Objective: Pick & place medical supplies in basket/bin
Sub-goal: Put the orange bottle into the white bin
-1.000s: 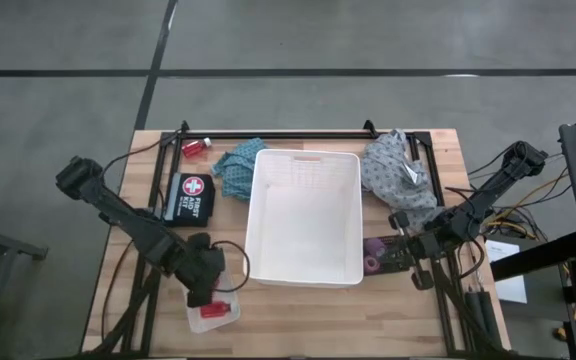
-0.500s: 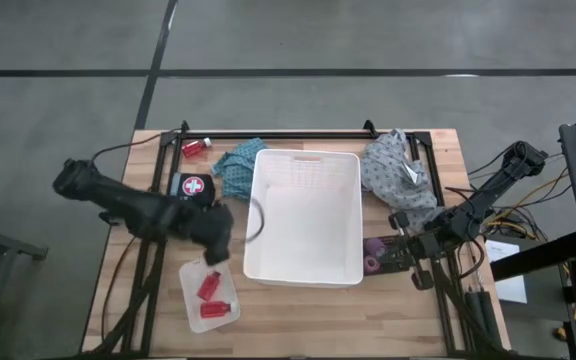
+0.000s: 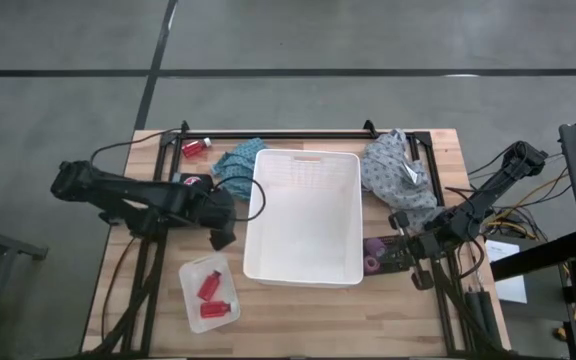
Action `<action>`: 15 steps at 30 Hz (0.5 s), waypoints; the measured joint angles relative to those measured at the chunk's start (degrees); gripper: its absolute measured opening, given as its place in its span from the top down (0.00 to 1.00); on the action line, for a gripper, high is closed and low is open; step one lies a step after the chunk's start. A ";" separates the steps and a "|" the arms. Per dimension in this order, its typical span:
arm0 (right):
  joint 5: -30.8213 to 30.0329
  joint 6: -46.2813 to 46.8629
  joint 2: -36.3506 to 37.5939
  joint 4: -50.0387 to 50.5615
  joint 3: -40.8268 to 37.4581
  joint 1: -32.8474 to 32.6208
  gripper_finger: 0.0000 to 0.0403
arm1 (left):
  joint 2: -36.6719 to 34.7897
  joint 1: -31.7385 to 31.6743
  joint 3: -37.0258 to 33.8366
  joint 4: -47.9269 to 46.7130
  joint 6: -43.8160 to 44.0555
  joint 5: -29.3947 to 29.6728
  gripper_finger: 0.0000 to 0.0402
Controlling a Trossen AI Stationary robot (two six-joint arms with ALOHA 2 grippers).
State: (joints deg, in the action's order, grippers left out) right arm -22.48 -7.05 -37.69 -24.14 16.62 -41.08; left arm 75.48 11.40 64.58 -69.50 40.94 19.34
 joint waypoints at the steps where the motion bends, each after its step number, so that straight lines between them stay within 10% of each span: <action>1: 0.00 0.00 0.00 0.04 0.00 -0.02 0.98 | -0.25 -0.25 -0.05 -0.94 -0.04 0.19 0.28; 15: 0.01 0.00 0.00 0.06 0.00 -0.01 0.98 | -5.15 -30.54 -0.52 0.59 -16.29 0.66 0.28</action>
State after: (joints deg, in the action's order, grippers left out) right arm -22.47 -7.05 -37.69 -24.08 16.62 -41.09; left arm 70.33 -19.13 64.05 -68.91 24.65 20.01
